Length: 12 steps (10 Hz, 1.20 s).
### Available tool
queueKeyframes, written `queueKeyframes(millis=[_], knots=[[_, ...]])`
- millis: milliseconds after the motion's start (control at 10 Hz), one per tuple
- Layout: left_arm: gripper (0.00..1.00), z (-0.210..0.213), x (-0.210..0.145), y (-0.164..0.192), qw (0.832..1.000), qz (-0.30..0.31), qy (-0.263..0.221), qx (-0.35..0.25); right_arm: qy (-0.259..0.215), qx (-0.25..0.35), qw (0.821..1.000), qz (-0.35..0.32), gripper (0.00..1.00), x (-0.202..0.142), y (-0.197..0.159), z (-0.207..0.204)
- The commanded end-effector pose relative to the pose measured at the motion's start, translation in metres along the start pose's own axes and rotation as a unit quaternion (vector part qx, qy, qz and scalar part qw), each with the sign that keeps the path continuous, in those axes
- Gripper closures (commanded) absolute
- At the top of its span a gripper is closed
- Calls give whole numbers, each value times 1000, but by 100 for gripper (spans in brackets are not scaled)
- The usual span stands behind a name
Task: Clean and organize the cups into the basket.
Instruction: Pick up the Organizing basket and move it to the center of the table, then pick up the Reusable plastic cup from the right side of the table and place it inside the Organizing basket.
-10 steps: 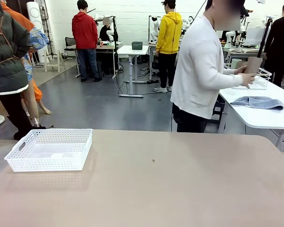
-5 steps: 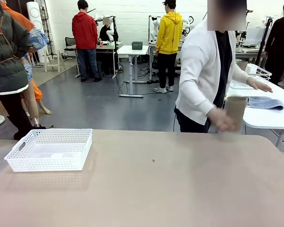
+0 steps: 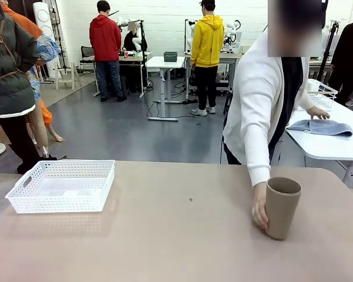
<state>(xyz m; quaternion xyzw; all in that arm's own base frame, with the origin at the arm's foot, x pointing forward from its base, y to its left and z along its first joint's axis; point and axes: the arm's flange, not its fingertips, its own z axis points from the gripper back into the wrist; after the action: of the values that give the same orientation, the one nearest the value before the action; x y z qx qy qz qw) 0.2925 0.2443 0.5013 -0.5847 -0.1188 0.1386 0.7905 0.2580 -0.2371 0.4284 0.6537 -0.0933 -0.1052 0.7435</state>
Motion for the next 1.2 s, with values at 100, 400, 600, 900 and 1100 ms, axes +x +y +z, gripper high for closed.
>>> queueKeyframes(millis=[100,400,600,900,1100], knots=[[0,0,0,0,1000,0,0,0,0,0,1000,0,0,0,0,0],[0,-15,24,-41,986,-88,-46,133,-4,-127,960,250,0,15,5,-17],[0,-33,41,-81,960,-107,-11,258,-48,-171,922,343,0,41,10,-31],[0,-100,66,-120,886,-65,-62,455,-35,-184,885,427,0,57,6,-75],[0,-148,71,-134,852,-57,-81,514,0,-172,887,428,0,58,0,-92]])
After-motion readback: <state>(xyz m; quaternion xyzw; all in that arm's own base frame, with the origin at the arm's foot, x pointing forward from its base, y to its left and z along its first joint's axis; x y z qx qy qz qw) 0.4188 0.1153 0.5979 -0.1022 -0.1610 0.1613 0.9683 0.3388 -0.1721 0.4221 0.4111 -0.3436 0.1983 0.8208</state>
